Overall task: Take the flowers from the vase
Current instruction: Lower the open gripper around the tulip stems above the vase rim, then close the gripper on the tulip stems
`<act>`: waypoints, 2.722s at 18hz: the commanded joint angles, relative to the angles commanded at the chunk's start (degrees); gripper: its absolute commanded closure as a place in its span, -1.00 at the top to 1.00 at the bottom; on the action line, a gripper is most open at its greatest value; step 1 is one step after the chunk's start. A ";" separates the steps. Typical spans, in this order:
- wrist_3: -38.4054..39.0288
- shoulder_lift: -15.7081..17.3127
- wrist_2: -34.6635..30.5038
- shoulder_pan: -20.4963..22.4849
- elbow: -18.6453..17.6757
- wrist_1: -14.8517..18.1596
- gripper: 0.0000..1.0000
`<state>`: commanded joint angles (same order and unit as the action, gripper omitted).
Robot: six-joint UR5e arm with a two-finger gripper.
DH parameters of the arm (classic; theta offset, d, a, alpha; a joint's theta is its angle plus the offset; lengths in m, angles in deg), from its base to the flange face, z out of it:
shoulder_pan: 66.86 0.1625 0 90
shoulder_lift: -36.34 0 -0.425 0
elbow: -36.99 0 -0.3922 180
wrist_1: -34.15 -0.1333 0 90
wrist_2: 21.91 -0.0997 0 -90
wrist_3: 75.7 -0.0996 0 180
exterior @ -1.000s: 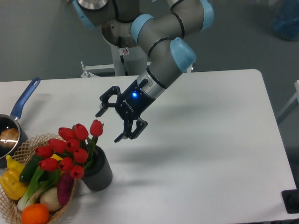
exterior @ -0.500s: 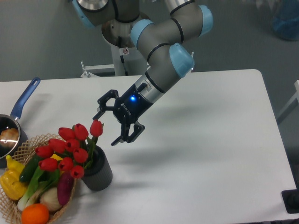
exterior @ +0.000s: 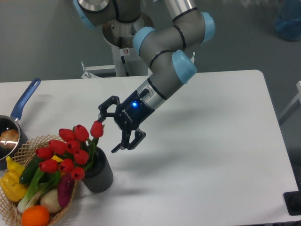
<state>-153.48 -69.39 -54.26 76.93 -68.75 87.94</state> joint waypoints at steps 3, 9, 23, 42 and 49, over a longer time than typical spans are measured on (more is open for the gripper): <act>-0.18 -1.49 1.93 -0.35 0.53 -2.01 1.00; -0.35 -2.46 2.02 -1.76 0.70 -5.01 1.00; -1.67 -4.04 2.11 -3.87 1.76 -6.42 1.00; -1.14 -5.36 3.78 -6.06 3.08 -6.42 1.00; -1.06 -5.28 3.87 -6.24 2.99 -6.42 1.00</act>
<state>-154.54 -74.66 -50.39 70.69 -65.76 81.52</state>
